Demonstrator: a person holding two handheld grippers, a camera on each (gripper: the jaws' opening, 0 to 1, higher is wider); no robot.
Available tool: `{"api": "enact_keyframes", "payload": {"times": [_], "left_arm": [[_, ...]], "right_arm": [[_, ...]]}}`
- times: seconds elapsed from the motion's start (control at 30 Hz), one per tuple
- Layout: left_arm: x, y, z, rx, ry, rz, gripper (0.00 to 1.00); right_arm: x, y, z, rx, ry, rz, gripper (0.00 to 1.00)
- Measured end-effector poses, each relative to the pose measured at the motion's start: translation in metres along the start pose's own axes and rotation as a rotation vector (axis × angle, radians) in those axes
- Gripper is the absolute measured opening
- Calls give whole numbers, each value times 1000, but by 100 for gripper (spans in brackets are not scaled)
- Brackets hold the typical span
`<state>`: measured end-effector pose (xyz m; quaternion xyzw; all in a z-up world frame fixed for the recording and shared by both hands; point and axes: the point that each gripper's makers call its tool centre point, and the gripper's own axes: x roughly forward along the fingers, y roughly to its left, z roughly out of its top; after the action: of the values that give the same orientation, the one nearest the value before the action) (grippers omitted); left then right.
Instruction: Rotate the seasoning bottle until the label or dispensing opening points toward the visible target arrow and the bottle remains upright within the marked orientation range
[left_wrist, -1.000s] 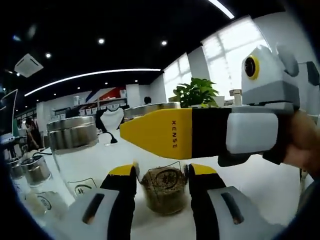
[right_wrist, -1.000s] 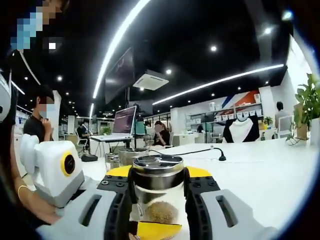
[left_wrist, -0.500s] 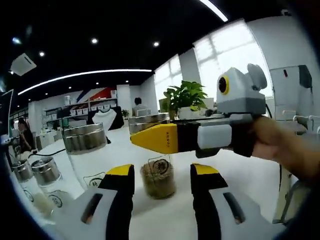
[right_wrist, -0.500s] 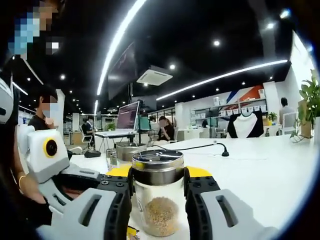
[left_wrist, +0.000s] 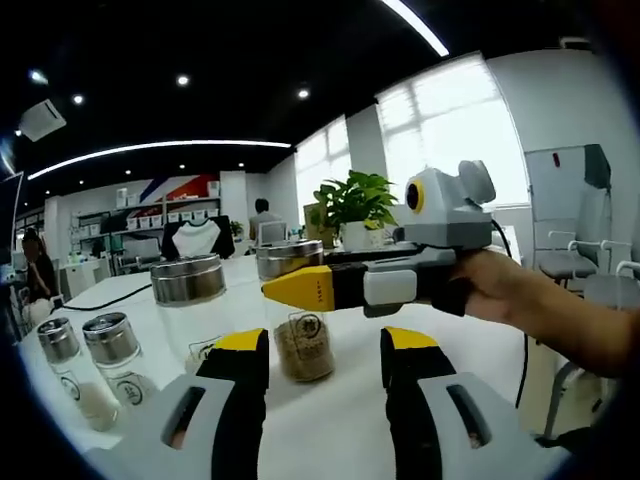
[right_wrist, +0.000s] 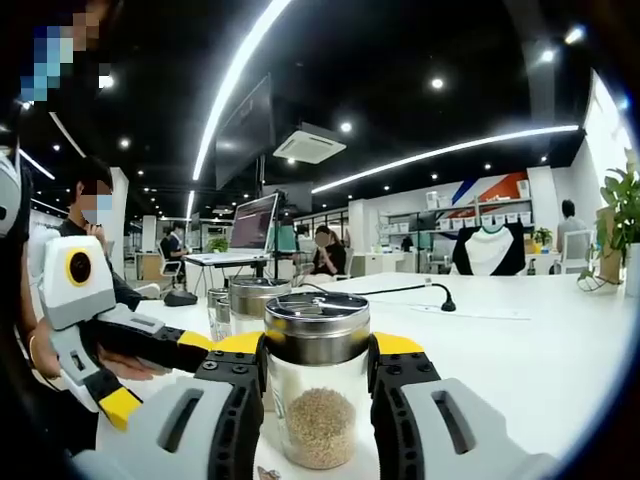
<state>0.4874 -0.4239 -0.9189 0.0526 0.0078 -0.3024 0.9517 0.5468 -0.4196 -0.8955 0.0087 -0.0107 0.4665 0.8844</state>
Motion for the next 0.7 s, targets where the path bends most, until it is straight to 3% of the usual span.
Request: {"api": "enact_keyframes", "payload": {"times": [0.1,0.2,0.4,0.53,0.7], "left_arm": [[-12,4,0,45,7,-5,48],[-26,14,0,61,11,21,49],[-47,35,2,31,-5,47,52],[-55,64,-2,12,-5,130,53],[-63,82,-2,20,1,176,56]], "right_arm": [[-4,-2,-16,-30,86,-28,39],[-9,4,-18,-14,76,-28,42],[-20,4,-16,-16,54,-95,43],[-27,5,-11,-33,54,-126,46],[-31,3,-13,-26,75,-169,56]]}}
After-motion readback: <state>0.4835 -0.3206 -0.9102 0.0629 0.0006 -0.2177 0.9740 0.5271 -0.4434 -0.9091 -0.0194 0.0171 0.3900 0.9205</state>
